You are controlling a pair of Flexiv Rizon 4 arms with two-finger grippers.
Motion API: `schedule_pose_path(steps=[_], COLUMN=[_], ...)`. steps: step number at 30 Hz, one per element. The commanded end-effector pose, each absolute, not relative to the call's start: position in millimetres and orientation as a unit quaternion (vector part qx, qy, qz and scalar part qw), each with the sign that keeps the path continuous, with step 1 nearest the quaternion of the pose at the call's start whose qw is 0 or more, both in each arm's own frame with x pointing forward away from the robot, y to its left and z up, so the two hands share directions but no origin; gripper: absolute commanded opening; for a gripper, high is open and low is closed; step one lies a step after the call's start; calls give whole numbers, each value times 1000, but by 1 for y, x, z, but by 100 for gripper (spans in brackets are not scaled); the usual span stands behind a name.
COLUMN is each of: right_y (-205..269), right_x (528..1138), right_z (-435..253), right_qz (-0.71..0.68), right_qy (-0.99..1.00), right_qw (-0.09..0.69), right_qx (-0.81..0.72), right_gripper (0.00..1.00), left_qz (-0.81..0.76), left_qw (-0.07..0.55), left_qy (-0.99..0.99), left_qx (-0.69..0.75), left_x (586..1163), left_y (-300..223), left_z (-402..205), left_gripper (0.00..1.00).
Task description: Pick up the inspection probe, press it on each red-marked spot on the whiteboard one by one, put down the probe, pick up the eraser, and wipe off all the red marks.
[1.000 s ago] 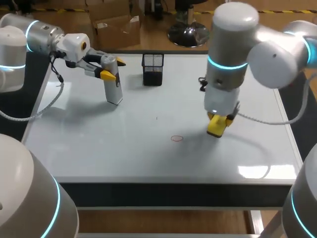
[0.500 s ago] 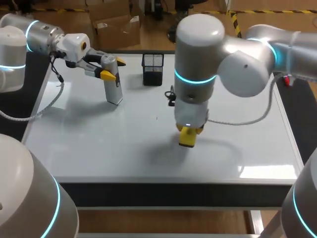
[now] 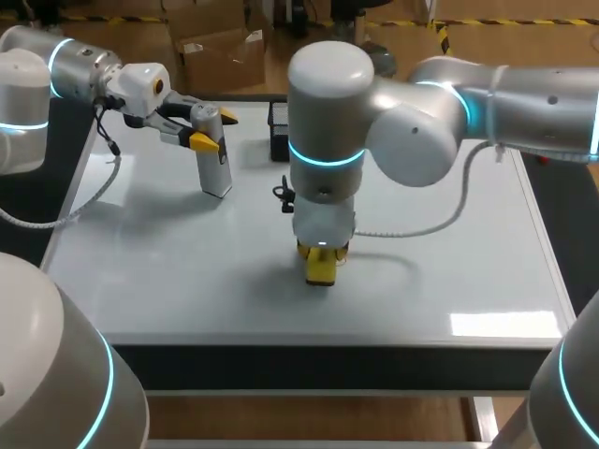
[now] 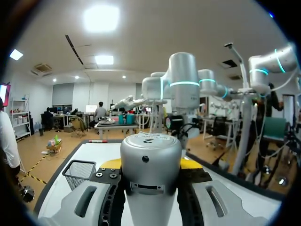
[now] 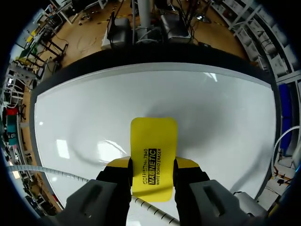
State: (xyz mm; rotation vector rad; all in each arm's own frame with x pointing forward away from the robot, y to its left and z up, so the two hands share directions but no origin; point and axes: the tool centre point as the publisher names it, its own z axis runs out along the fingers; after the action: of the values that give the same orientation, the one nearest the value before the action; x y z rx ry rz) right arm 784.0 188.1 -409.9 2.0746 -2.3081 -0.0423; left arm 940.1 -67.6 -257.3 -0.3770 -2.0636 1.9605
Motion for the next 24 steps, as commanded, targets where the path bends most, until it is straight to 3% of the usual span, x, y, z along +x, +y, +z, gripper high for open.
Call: schedule_pose_path(steps=[1, 24], right_y=[193, 181], right_x=[789, 797], right_z=[-414, -431], right_qz=[-11, -30], right_qy=[-739, -737], right_qw=[25, 22], right_qx=[673, 674], right_gripper=[0, 0], left_qz=[675, 675], left_qw=[135, 135], left_qy=[-713, -713], left_qx=[-130, -130], left_x=[940, 940], left_y=[-67, -67], left_z=[-255, -255], left_gripper=[0, 0])
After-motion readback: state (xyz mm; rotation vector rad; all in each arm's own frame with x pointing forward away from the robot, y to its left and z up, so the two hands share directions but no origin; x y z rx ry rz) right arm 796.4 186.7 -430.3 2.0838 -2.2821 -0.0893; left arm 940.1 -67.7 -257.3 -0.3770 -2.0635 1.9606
